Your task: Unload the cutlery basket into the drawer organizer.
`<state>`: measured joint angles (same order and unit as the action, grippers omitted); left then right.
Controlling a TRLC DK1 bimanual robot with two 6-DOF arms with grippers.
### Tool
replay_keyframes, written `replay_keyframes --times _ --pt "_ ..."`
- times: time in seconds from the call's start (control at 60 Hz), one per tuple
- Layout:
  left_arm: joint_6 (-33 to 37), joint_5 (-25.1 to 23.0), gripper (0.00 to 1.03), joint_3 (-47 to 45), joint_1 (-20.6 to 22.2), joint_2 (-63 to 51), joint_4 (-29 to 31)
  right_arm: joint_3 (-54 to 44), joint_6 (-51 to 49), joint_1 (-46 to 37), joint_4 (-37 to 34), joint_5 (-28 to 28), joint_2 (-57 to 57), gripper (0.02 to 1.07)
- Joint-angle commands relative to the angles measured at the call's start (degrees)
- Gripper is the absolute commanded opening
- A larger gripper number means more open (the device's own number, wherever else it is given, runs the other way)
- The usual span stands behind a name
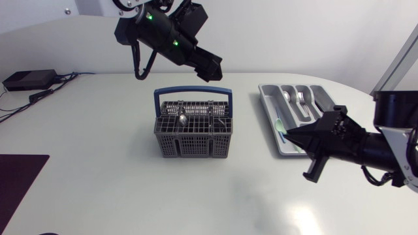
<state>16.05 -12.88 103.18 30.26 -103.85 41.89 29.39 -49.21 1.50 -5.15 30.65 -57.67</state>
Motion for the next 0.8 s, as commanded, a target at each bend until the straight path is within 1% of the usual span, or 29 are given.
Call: replay_keyframes --times 0.0,0.083,0.183,0.317,0.5,0.6,0.783 --pt "8.0 0.6 0.99 -0.9 -1.0 0.8 -0.1 3.5 -9.1 -6.9 -4.0 4.3 -2.3 0.12" --pt "13.8 0.8 0.99 -2.4 -1.0 1.2 0.5 6.6 -15.5 -12.5 -8.1 8.1 -5.3 0.12" --pt "20.1 2.1 0.98 -4.8 -0.8 2.4 0.6 10.7 -23.1 -17.5 -11.7 10.2 -10.4 0.12" --pt "24.7 2.7 0.98 -6.2 -1.0 3.0 1.6 15.5 -33.8 -22.1 -15.4 10.5 -18.4 0.12" --pt "29.6 3.7 0.98 -7.6 -1.8 3.4 2.6 23.6 -47.7 -26.0 -23.0 7.8 -28.8 0.12" --pt "33.9 5.3 0.98 -8.8 -1.8 3.3 2.7 25.5 -52.0 -26.1 -22.5 5.3 -32.9 0.12" --pt "37.7 6.4 0.98 -8.8 -1.9 3.1 3.5 32.3 -54.1 -25.1 -22.7 0.4 -42.4 0.12"
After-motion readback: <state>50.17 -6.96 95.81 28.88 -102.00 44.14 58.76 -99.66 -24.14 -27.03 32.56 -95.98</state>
